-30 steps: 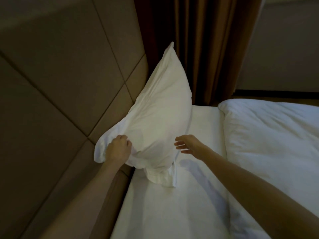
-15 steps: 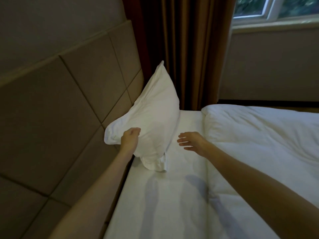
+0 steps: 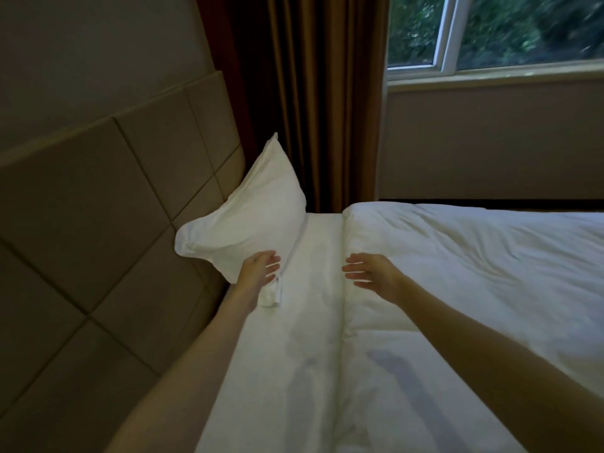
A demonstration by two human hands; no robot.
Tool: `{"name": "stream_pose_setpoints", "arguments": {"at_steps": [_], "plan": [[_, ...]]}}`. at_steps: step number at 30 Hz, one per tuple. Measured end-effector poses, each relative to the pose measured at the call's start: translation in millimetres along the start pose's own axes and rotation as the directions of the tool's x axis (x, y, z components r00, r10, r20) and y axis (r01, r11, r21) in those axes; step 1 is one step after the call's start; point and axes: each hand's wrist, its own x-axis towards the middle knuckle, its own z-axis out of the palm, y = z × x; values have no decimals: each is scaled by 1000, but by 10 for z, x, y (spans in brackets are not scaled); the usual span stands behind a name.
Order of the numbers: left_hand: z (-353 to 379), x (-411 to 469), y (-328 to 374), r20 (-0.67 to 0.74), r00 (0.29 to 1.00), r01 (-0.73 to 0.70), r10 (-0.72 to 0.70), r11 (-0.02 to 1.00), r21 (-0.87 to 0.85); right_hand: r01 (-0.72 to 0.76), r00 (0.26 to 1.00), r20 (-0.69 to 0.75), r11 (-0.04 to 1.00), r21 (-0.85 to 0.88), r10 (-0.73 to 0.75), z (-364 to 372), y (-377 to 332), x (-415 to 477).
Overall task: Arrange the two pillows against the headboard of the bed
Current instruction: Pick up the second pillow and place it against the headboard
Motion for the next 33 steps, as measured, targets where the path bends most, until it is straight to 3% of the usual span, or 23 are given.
{"name": "stream_pose_setpoints", "arguments": {"at_steps": [16, 22, 33], "plan": [[1253, -1657, -409, 53, 999, 11, -8, 999, -52, 32, 994, -102, 999, 19, -29, -1642, 345, -1556], [1375, -1876, -477, 102, 995, -14, 16, 1000, -25, 71, 985, -158, 997, 41, -64, -1789, 473, -1810], [1351, -2206, -815, 155, 988, -12, 4, 999, 51, 24, 960, -281, 995, 99, 5, -1747, 969, -2301]]}}
